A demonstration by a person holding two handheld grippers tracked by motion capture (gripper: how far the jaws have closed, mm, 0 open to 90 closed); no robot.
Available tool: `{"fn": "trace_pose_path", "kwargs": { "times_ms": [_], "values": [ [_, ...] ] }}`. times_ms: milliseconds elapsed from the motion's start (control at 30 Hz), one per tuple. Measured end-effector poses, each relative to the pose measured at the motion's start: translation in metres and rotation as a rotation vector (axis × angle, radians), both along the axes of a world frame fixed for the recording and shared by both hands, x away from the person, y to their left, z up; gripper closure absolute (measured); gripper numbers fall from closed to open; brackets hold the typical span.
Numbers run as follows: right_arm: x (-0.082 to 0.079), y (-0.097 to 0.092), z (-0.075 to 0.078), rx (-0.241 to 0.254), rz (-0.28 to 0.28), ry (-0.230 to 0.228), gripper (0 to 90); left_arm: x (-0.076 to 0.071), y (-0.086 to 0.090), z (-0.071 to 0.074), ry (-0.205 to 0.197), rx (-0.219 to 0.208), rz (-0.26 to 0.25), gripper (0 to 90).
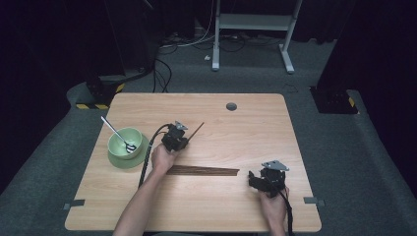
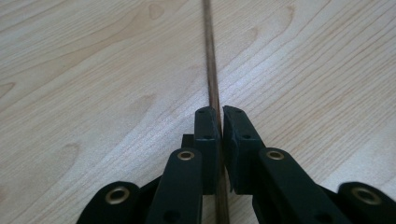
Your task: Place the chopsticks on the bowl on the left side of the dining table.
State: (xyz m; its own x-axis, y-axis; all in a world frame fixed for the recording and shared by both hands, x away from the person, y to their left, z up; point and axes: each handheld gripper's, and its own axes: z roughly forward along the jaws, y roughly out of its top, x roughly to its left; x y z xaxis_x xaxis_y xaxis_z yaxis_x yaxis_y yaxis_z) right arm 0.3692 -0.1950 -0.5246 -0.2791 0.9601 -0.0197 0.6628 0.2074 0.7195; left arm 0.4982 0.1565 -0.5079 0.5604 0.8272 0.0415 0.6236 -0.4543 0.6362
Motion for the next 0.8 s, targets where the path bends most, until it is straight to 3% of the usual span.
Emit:
{"fn": "trace_pose_path", "kwargs": {
  "times_ms": [300, 433, 533, 667, 800],
  "values": [
    [0.0, 0.0, 0.0, 0.001, 0.0, 0.0, 20.1, 0.0, 0.002, -0.001, -0.001, -0.016, -0.001, 84.3],
    [0.0, 0.0, 0.0, 0.001, 0.0, 0.0, 20.1, -0.001, 0.0, 0.0, -0.016, 0.013, -0.015, 84.6],
    [0.0, 0.0, 0.0, 0.0, 0.0, 0.0, 20.1, -0.002, 0.003, 0.0, -0.009, 0.0, -0.015, 84.7],
    [0.0, 0.0, 0.0, 0.001, 0.0, 0.0, 20.1, -0.008, 0.006, 0.008, -0.002, -0.029, -0.022, 84.6],
    [0.0, 0.0, 0.0, 0.001, 0.0, 0.0, 20.1, -0.014, 0.007, 0.02, -0.032, -0.044, -0.035, 84.5]
  ]
}}
